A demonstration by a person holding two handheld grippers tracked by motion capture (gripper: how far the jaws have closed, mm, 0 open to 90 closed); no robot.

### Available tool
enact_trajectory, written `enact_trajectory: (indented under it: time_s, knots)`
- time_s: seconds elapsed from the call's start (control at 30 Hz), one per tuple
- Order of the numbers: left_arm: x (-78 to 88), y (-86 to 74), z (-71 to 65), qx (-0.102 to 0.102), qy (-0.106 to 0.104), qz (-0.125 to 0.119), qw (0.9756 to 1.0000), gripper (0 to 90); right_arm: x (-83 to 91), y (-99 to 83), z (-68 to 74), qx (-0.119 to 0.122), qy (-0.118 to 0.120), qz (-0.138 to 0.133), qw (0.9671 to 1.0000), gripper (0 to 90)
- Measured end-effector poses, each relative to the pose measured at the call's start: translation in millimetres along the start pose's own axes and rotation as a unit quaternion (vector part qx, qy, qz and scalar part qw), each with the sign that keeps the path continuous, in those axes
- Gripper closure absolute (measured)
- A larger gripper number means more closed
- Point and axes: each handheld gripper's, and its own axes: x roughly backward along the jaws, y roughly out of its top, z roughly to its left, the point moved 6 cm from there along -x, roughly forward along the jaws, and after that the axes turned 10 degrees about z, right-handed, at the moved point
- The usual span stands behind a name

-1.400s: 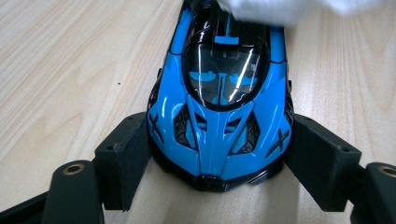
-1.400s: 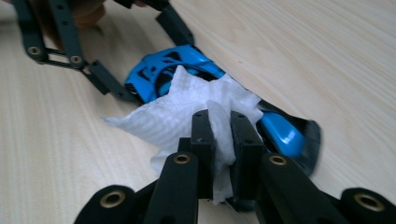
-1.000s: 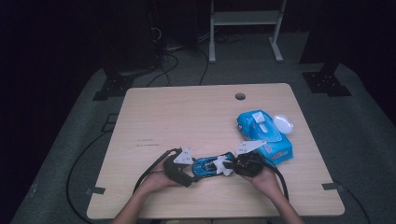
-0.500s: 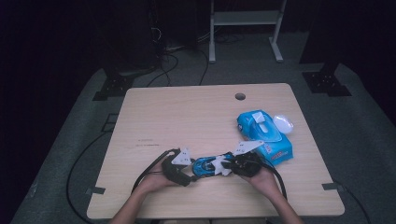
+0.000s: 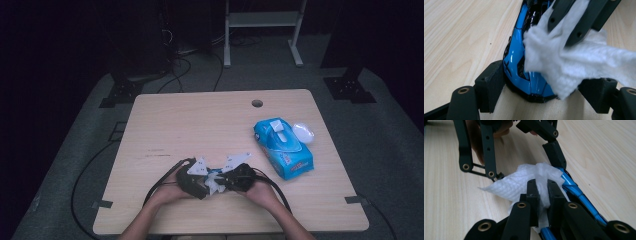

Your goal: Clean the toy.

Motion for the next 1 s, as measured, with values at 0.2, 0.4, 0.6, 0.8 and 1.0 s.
enact_trajectory:
  time_s: [0.2, 0.4, 0.6, 0.8, 1.0]
  knots:
    - [-3.6, 3.3, -1.6, 0.011, 0.001, -0.006, 0.9999, 25.1, 10.2, -3.6, -11.5, -0.009, -0.010, 0.013, 0.9998, 81.5]
    - [-2.8, 3.9, -2.2, 0.005, 0.007, -0.002, 1.0000, 25.3, -2.6, 4.8, -0.8, 0.005, -0.002, 0.017, 0.9998, 81.6]
    - [-3.1, 3.9, -2.2, 0.006, 0.006, -0.005, 1.0000, 25.3, -15.8, 18.2, 2.6, 0.009, 0.029, 0.024, 0.9992, 81.6]
    - [-3.5, 3.7, -1.9, 0.009, 0.004, -0.005, 0.9999, 25.3, 6.2, 4.7, -15.6, -0.010, 0.002, 0.028, 0.9996, 81.8]
    - [-3.3, 4.5, -2.2, 0.006, 0.008, -0.003, 0.9999, 25.3, -1.7, 6.4, -3.1, 0.009, 0.012, 0.035, 0.9993, 82.0]
